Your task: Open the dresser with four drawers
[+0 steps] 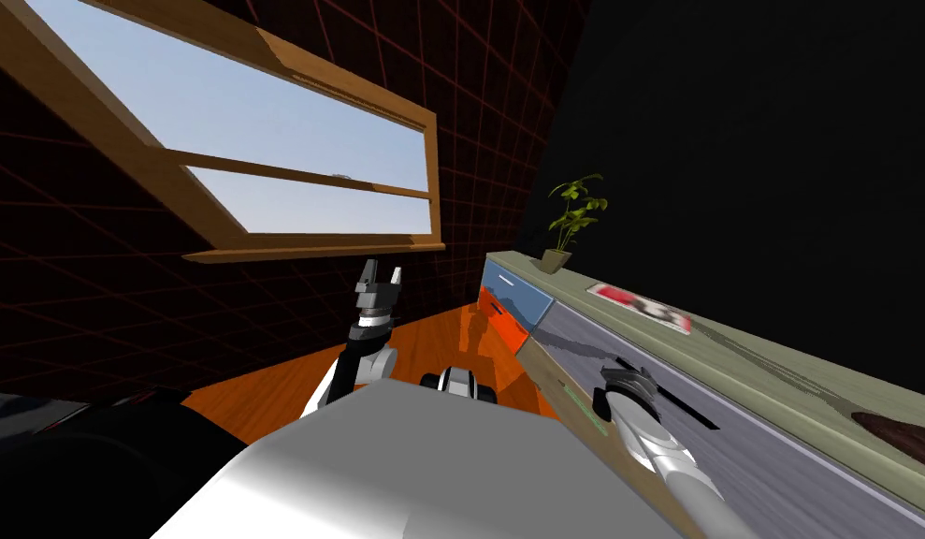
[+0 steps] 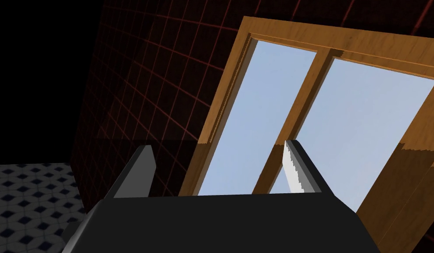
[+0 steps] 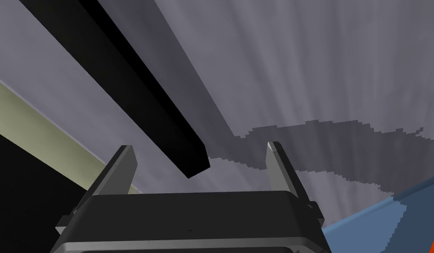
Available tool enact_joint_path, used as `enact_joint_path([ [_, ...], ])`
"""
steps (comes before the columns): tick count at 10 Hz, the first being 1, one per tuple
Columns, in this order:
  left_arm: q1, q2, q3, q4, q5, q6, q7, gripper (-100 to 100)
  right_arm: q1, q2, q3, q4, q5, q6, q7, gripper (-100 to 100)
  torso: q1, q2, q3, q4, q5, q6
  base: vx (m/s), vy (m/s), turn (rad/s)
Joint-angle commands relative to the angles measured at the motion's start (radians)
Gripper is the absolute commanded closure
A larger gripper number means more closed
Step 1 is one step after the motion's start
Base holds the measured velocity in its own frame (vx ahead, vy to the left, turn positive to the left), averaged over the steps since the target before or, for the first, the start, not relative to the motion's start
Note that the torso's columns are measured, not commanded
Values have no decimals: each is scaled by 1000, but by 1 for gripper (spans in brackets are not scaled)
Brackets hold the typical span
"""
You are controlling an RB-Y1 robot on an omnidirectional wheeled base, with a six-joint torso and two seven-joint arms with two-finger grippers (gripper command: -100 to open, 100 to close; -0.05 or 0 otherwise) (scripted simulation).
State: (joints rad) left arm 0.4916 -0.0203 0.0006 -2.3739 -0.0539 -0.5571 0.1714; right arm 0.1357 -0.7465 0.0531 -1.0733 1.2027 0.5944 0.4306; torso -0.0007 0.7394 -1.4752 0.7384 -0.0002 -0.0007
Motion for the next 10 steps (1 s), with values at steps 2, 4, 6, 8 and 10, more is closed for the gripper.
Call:
enact_joint_path([
  [2, 0, 0, 0, 0, 0, 0, 0, 0, 19, -48, 45, 31, -85, 62, -38, -100, 2, 0, 0, 0, 1, 1, -102, 0, 244],
  [4, 0, 0, 0, 0, 0, 0, 0, 0, 21, -80, 76, 63, -128, 99, -60, -100, 1, -5, -3, -1, 0, 1, -51, 2, 155],
  [6, 0, 0, 0, 0, 0, 0, 0, 0, 23, -113, 107, 95, -190, 137, -83, -100, 0, 1, 1, 0, 0, 0, -126, -10, 370],
  [8, 0, 0, 0, 0, 0, 0, 0, 0, 25, -145, 139, 126, -235, 174, -106, -100, 0, 0, 0, 0, 0, 0, -108, 1, 282],
  [10, 0, 0, 0, 0, 0, 0, 0, 0, 27, -177, 170, 158, -278, 211, -128, -100, 1, -5, -3, -1, 0, 2, -47, 7, 145],
])
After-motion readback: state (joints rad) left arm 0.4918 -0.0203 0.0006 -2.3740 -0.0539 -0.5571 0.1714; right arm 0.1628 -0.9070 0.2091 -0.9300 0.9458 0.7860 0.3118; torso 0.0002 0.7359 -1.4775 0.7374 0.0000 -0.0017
